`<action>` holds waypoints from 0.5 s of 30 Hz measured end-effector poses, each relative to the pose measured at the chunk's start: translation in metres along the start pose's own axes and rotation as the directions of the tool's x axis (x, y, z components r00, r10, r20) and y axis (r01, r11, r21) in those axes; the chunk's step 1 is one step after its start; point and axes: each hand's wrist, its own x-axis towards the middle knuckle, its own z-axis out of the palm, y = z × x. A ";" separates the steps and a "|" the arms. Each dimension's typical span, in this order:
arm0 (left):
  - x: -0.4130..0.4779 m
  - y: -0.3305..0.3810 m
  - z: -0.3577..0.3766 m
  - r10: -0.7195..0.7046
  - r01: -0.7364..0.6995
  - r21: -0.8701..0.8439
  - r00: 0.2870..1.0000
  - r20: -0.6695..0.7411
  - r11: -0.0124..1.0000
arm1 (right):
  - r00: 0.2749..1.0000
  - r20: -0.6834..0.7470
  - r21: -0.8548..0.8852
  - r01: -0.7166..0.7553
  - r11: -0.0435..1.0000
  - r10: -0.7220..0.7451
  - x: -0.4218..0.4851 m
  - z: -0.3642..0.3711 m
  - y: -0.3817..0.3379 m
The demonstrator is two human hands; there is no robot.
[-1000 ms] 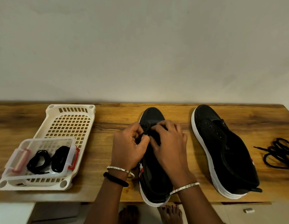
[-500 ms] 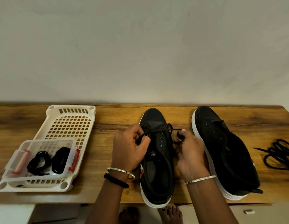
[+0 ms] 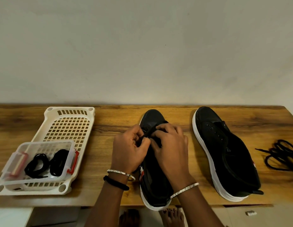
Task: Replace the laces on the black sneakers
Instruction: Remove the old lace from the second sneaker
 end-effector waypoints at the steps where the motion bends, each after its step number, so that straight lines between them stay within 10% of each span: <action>1: 0.000 0.000 0.000 -0.001 0.001 0.004 1.000 0.001 1.000 | 0.999 -0.054 0.022 -0.001 1.000 0.003 0.000 0.001 -0.001; 7: 0.000 0.000 -0.001 -0.013 0.012 -0.038 1.000 -0.020 0.999 | 0.813 -0.153 0.658 -0.341 0.671 0.563 0.009 -0.008 0.014; 15: 0.000 -0.001 0.001 -0.022 0.022 -0.035 1.000 -0.014 0.999 | 0.909 -0.049 0.404 -0.361 0.841 0.414 0.011 -0.016 0.028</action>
